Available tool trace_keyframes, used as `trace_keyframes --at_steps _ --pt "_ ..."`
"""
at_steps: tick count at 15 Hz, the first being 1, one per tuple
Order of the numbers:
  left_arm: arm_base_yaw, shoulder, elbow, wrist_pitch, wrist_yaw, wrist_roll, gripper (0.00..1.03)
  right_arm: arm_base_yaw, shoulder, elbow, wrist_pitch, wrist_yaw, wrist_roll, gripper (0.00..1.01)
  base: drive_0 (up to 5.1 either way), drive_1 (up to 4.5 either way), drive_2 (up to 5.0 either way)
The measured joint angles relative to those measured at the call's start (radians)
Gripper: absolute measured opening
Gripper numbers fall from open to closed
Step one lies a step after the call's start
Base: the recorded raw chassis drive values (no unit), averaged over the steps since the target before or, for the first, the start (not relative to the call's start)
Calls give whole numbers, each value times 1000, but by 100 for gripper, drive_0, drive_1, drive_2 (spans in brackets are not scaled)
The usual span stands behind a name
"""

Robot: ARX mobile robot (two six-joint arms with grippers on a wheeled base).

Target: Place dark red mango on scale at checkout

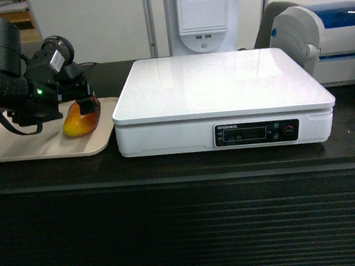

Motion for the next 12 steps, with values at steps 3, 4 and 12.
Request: trace_keyframes --at_steps 3,4,12 --pt "0 27 27 -5 -6 18 98 0 0 0 0 0 0 98 0 0 0" --pt "0 48 47 -4 -12 29 98 0 0 0 0 0 0 98 0 0 0" --pt "0 115 95 7 -25 103 83 0 0 0 0 0 0 98 0 0 0"
